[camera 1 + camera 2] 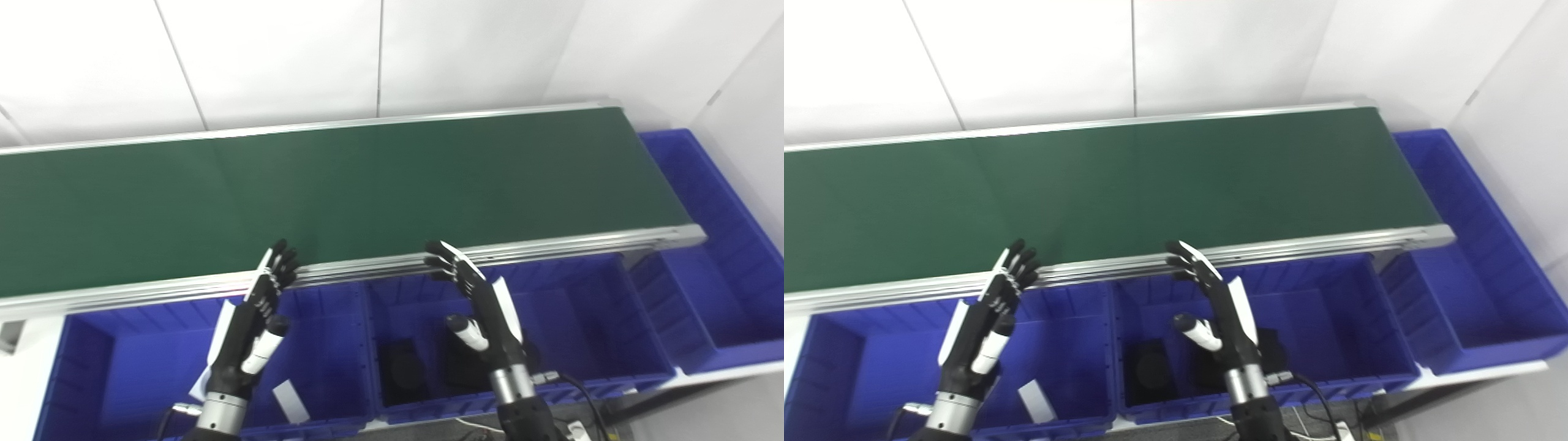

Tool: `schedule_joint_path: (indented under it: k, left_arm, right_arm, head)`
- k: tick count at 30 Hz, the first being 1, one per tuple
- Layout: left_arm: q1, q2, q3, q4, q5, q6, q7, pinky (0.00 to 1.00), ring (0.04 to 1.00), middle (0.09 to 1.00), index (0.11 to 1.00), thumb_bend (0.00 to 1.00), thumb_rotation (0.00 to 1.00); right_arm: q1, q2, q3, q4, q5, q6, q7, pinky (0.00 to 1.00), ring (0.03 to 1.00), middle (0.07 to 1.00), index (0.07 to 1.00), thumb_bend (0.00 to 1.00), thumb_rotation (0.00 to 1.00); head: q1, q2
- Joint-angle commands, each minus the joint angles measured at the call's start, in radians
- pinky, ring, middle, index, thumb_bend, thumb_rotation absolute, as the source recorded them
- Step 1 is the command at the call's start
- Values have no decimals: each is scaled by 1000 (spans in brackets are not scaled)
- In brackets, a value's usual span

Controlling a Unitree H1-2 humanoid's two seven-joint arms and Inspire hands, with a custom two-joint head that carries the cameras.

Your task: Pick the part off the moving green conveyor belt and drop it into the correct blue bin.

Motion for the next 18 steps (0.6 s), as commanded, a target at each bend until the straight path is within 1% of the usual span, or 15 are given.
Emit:
schedule_joint_path:
  k: [1,5,8,10,12,15,18]
  left_arm:
    - [-7,-9,-9,-17,10,-41,17,899,905,936,958,712,868]
    - [1,-8,-17,-2,13,-41,28,891,906,937,950,725,879]
    - [0,-7,-28,17,22,-41,40,893,904,934,949,743,884]
    - [-2,-5,-36,32,23,-41,44,931,912,937,949,773,867]
    - [-4,-3,-45,40,31,-41,55,923,909,935,948,769,867]
    - [-8,-3,-53,55,26,-41,62,927,908,935,947,776,867]
    - [-10,-5,-59,67,23,-41,67,940,910,930,942,786,860]
  right_arm:
    - [-3,-8,11,-17,14,-37,-14,727,799,843,832,1000,982]
    - [8,-21,21,0,23,-37,-10,740,812,846,829,1000,967]
    - [4,-38,38,19,17,-38,-25,738,808,844,826,985,967]
    - [1,-43,46,31,13,-37,-36,727,795,836,818,990,970]
    - [-1,-50,54,36,15,-37,-43,727,795,837,820,986,969]
    - [-5,-59,62,45,30,-37,-44,728,796,839,820,992,975]
    - [-4,-66,62,48,47,-37,-36,734,798,845,827,998,986]
  head:
    - [5,-3]
    - [14,-17]
    - [25,-31]
    - [28,-35]
    - [37,-39]
    - [72,-47]
    - [80,-52]
